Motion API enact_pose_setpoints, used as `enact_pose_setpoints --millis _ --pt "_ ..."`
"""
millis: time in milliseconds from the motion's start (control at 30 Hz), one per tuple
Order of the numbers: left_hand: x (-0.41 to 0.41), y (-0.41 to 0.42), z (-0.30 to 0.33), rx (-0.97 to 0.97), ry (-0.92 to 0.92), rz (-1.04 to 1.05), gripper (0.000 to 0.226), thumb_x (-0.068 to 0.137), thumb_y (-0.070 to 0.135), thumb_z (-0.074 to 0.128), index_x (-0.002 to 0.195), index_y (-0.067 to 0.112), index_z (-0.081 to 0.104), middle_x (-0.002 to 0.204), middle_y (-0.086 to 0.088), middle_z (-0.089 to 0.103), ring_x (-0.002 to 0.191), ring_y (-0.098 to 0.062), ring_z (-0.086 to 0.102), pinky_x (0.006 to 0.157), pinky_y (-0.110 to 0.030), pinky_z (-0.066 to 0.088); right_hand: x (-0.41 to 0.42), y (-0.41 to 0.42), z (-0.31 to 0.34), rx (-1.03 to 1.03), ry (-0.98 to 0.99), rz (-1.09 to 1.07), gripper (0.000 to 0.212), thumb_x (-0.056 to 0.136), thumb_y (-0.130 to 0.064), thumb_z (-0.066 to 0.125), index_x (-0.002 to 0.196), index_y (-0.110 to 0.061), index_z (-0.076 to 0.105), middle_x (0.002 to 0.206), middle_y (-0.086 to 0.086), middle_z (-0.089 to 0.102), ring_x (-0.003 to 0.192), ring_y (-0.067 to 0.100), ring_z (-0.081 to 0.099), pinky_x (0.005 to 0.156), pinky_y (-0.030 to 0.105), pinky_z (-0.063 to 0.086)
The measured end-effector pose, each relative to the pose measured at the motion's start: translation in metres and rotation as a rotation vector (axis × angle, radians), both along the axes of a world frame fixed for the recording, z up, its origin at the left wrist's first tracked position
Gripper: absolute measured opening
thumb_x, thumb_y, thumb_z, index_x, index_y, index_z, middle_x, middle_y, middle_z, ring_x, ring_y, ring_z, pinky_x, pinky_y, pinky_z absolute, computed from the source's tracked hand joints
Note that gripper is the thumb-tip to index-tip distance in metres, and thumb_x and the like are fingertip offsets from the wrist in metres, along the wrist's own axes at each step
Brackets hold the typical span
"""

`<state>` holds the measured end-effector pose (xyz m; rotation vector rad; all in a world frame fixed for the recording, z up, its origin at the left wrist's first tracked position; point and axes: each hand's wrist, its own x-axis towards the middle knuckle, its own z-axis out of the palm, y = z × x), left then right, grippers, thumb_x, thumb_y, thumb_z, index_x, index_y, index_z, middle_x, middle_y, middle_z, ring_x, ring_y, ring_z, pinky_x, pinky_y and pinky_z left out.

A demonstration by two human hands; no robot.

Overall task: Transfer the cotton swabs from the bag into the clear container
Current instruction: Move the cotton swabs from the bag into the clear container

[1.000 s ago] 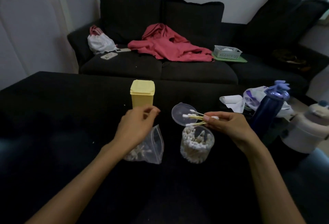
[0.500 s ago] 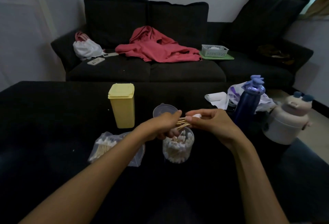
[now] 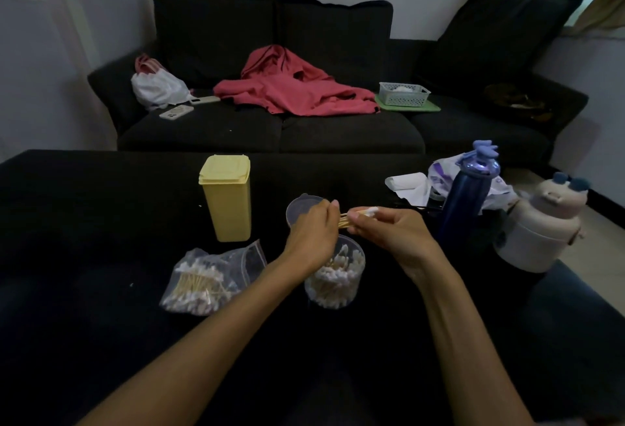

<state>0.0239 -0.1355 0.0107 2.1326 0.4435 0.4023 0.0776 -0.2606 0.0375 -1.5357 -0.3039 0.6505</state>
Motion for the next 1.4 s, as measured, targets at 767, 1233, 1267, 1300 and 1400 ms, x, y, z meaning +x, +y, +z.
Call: enact_pose_setpoints --millis 767,1233,1267,1300,1400 --pt "-0.051 0.025 -0.026 0.790 0.128 -0.255 0.078 0.073 0.074 0.055 0.136 0.032 0.036 0.139 0.012 0.040 0.127 -0.008 0.033 0.095 -0.026 0.028 0.020 -0.022 -0.007 -0.123 0.006 -0.082 0.010 0.080 -0.006 0.067 0.086 -0.013 0.071 0.092 0.008 0.073 0.089 0.017 0.070 0.083 0.030 0.055" --pt "-0.032 0.025 -0.037 0.723 0.267 -0.365 0.072 0.075 0.074 0.051 0.137 0.038 0.041 0.139 0.005 0.032 0.128 -0.015 0.026 0.097 -0.030 0.024 0.027 -0.005 -0.016 0.259 0.408 -0.116 0.015 0.078 -0.003 0.066 0.093 0.000 0.068 0.089 0.014 0.071 0.068 0.013 0.071 0.053 0.014 0.055" --pt "-0.035 0.025 -0.037 0.721 0.263 -0.367 0.068 0.077 0.073 0.050 0.135 0.039 0.043 0.140 0.005 0.032 0.128 -0.015 0.025 0.099 -0.030 0.025 0.028 -0.004 -0.018 0.251 0.421 -0.113 0.015 0.078 -0.003 0.066 0.093 0.001 0.068 0.089 0.014 0.071 0.068 0.014 0.071 0.052 0.014 0.055" --pt "-0.038 0.025 -0.039 0.720 0.255 -0.365 0.066 0.078 0.073 0.049 0.135 0.039 0.043 0.141 0.006 0.033 0.129 -0.014 0.025 0.100 -0.031 0.026 0.028 -0.003 -0.020 0.234 0.433 -0.107 0.015 0.079 -0.002 0.066 0.094 0.001 0.068 0.089 0.015 0.071 0.068 0.014 0.071 0.052 0.015 0.055" --pt "-0.051 0.025 -0.043 0.716 0.218 -0.349 0.063 0.081 0.071 0.046 0.137 0.042 0.041 0.142 0.009 0.033 0.130 -0.011 0.022 0.101 -0.029 0.025 0.030 0.001 -0.023 0.149 0.423 -0.060 0.013 0.082 -0.002 0.065 0.094 0.002 0.067 0.092 0.016 0.070 0.073 0.016 0.070 0.055 0.016 0.056"
